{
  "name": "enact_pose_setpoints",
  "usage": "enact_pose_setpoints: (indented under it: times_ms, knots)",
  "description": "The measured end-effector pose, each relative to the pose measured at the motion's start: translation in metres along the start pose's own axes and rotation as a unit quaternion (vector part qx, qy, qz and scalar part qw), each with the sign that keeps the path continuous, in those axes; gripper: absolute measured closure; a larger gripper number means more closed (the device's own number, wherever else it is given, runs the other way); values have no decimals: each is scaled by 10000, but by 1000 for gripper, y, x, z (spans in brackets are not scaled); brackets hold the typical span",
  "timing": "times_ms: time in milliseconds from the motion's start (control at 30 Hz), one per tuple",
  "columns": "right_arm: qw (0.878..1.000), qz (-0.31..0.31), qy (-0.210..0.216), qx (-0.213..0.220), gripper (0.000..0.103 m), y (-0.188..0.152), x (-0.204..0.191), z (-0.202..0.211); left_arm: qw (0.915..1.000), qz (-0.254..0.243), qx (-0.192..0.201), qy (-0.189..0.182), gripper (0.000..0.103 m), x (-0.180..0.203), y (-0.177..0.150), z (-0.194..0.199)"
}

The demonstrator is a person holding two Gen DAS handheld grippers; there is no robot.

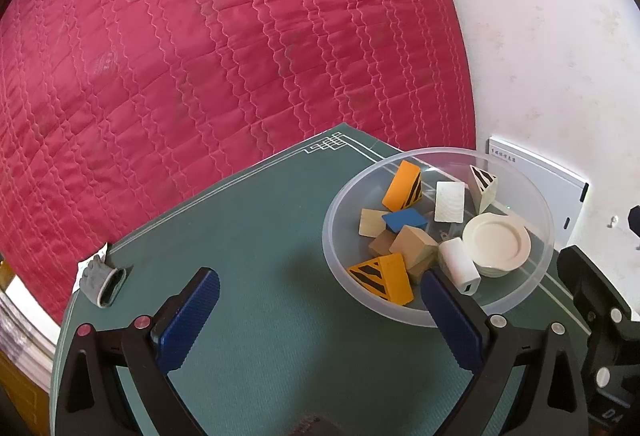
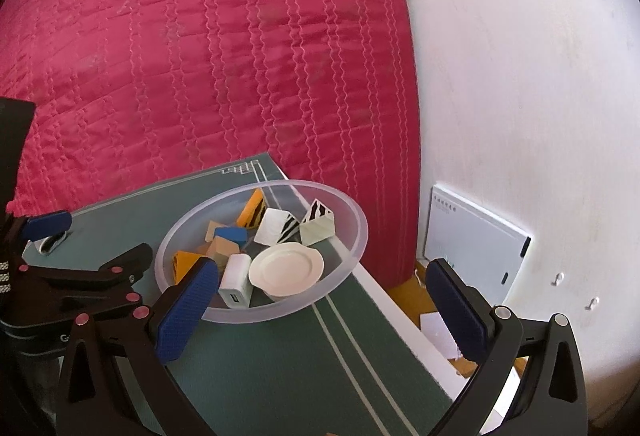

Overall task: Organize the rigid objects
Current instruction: 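Withdraw both open grippers up and away from the bowl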

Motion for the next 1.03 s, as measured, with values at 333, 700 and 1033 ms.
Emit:
enact_pose_setpoints:
  times_ms: [333,700,1033]
  knots:
    - [10000,31,5,30,0,1,-1,1,10000,-39,-24,-23,1,2,0,1]
    - [10000,0,2,5,0,0,1,1,10000,-84,14,-6,1,2,1,1]
    - [10000,-2,7,1,0,0,1,1,9999,-105,1,-7,1,2,0,0]
Point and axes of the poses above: each gripper's, at about its wrist camera, not at the fingertips, and z roughly against the way its jaws point, x to its right, y to its top, the point moved 9 cm from there along -z, roughly the way its jaws point, and after that the axes turned 1 degree about -y, right-handed, at the moved point
